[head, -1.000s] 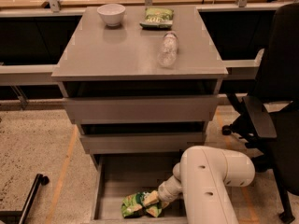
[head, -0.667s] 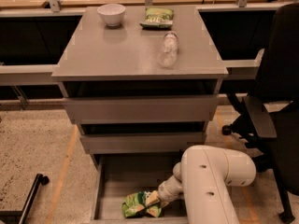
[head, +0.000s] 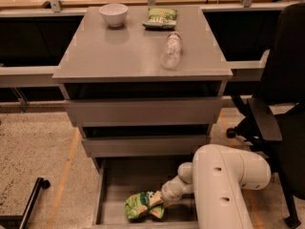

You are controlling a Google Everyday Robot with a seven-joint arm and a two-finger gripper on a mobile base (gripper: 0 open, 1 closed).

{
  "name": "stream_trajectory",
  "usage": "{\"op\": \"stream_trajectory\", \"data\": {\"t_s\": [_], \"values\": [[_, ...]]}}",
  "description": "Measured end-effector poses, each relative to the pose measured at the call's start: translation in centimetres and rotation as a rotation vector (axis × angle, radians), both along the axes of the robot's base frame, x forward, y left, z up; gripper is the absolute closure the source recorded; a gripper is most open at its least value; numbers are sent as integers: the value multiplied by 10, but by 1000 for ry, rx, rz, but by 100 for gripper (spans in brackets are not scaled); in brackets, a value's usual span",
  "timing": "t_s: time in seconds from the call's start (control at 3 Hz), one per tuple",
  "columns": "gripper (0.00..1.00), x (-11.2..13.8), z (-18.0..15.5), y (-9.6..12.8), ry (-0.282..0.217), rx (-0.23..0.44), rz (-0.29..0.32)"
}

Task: Pick green rice chip bag from bottom drawer and place on counter

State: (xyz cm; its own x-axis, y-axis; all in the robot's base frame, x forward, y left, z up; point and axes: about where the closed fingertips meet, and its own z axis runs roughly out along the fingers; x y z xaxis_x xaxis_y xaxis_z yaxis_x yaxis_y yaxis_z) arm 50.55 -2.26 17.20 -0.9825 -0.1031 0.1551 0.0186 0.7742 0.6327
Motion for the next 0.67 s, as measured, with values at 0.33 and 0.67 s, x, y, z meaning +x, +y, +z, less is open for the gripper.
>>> {"op": "stream_trajectory", "data": {"t_s": [0.33,0.67], "values": [[100,11,37,7,-82,34,34],[100,21,86,22,-182,102,141]]}}
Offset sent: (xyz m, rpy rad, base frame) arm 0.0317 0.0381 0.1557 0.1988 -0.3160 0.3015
